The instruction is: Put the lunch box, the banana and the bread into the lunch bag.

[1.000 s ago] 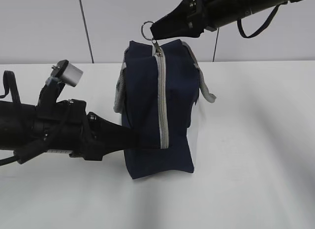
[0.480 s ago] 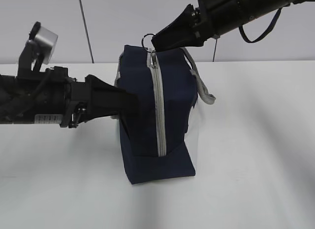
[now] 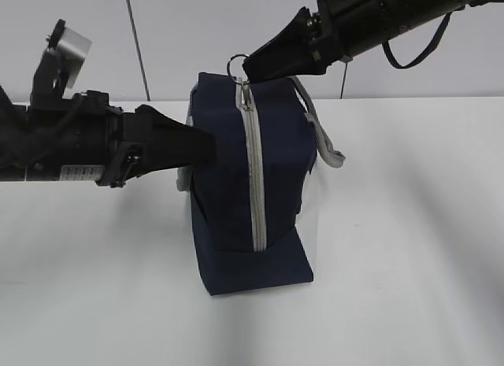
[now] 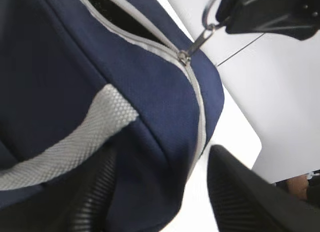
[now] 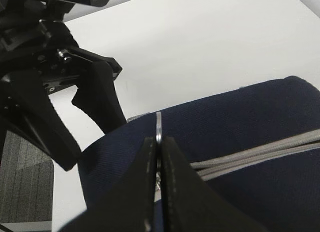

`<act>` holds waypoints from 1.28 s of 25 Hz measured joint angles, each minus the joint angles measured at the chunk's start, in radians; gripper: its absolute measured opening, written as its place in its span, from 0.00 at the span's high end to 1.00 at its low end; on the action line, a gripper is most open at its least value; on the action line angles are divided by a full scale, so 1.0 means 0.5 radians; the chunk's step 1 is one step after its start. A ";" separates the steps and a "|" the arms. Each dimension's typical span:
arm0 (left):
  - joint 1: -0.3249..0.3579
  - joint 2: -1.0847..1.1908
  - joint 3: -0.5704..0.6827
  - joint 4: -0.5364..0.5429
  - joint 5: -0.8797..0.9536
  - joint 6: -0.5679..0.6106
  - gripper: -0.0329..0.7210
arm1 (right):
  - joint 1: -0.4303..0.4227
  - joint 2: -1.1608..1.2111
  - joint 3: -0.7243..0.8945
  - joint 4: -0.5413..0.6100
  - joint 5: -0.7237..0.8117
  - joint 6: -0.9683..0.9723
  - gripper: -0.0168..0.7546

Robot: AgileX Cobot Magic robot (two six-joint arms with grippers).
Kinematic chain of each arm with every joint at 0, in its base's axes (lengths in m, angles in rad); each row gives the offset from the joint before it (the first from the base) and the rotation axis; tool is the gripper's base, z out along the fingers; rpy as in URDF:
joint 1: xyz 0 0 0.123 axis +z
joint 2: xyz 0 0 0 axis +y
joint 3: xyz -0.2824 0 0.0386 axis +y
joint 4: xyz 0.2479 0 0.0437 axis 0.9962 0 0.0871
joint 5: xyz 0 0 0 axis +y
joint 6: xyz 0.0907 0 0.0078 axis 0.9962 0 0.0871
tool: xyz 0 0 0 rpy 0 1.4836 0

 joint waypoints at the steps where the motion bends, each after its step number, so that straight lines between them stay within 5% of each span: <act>1: 0.000 0.002 -0.009 0.000 -0.005 0.000 0.41 | 0.000 0.000 0.000 0.000 0.000 0.000 1.00; 11: 0.000 0.160 -0.024 0.000 0.088 0.000 0.45 | 0.000 0.000 0.000 0.000 0.000 0.003 1.00; 14: 0.000 0.160 -0.026 0.000 0.096 0.000 0.60 | 0.000 0.000 0.000 0.000 0.000 0.003 1.00; 17: 0.000 0.160 -0.026 0.000 0.096 0.000 0.88 | 0.000 0.000 0.000 0.000 0.000 0.003 1.00; 19: 0.000 0.160 -0.026 0.000 0.088 0.000 0.94 | 0.000 0.003 0.000 0.000 -0.015 0.003 1.00; 32: 0.004 0.160 -0.026 -0.001 0.193 -0.002 0.95 | 0.000 0.127 -0.027 0.063 -0.373 0.004 1.00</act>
